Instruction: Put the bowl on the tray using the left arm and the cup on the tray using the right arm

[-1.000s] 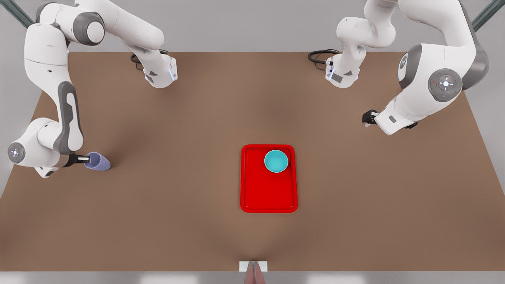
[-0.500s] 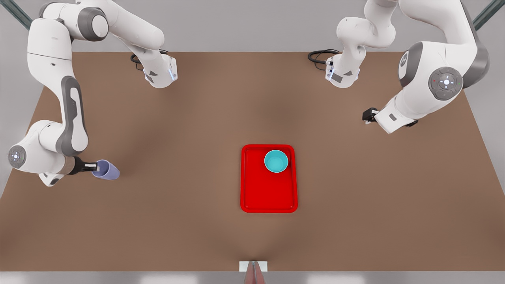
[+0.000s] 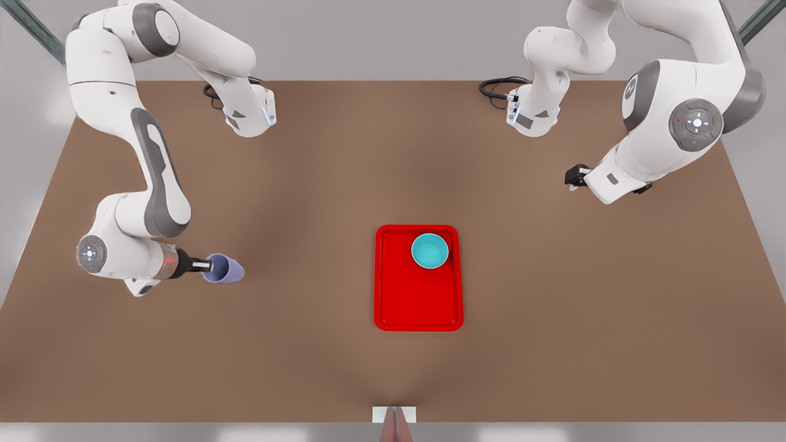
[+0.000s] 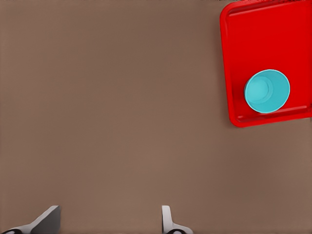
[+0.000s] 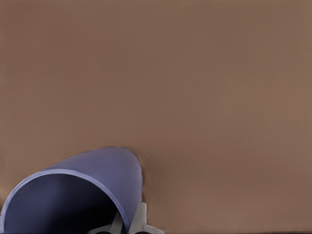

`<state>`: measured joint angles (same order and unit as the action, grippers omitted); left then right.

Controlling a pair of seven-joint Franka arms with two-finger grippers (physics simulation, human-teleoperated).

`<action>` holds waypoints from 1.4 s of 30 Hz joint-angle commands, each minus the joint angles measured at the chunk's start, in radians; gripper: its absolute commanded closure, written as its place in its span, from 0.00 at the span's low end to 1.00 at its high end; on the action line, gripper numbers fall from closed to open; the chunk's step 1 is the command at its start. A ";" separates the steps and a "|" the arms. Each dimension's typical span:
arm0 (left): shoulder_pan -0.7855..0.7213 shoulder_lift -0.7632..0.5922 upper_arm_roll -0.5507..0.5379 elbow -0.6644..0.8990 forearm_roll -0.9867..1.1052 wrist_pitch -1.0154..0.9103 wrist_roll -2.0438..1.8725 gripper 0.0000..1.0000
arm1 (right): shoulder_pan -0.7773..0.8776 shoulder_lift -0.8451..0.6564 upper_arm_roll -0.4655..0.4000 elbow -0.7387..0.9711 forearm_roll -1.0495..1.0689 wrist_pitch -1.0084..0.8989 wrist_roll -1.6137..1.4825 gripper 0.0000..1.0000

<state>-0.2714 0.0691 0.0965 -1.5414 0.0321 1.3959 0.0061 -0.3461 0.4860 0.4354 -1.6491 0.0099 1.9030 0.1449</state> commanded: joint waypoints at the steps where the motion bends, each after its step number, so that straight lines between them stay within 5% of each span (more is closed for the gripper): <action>1: 0.001 0.000 0.000 0.000 0.000 0.000 0.000 0.00 | 0.010 0.000 0.000 0.005 -0.007 -0.004 0.022 0.79; 15: 0.001 -0.003 0.003 0.003 0.002 -0.003 0.005 0.00 | 0.283 0.057 0.017 0.130 -0.004 0.030 0.456 0.79; 26: 0.001 -0.002 0.003 0.003 0.005 0.002 0.005 0.00 | 0.492 0.244 0.008 0.321 -0.013 0.177 0.561 0.79; 42: 0.001 0.003 0.006 0.003 0.006 0.000 0.002 0.00 | 0.671 0.342 -0.046 0.336 -0.133 0.366 0.751 0.79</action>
<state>-0.2707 0.0728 0.1027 -1.5386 0.0382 1.3951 0.0077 0.3260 0.8297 0.3897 -1.3133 -0.1174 2.2748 0.8924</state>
